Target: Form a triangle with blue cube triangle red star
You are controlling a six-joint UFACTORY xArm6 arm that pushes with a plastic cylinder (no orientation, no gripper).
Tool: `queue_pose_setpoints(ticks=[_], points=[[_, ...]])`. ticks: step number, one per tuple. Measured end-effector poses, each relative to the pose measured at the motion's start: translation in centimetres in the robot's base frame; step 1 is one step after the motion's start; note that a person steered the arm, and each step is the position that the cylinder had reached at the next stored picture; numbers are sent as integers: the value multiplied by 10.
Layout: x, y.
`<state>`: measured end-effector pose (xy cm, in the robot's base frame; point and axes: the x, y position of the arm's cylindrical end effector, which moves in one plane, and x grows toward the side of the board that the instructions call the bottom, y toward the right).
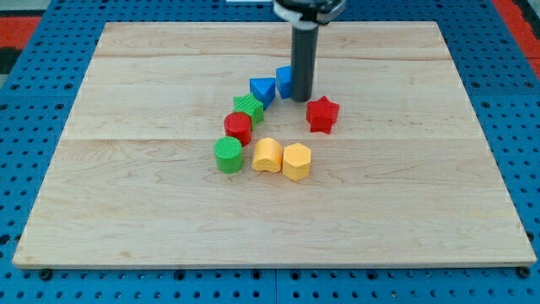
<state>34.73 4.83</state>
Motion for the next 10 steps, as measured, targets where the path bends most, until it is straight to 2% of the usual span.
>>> queue_pose_setpoints(ticks=[1, 2, 3, 4, 5, 6, 8, 9, 10], points=[[-8, 26], [2, 96], [47, 131], [94, 85], [103, 46], [71, 27], [53, 79], [86, 55], [50, -15]])
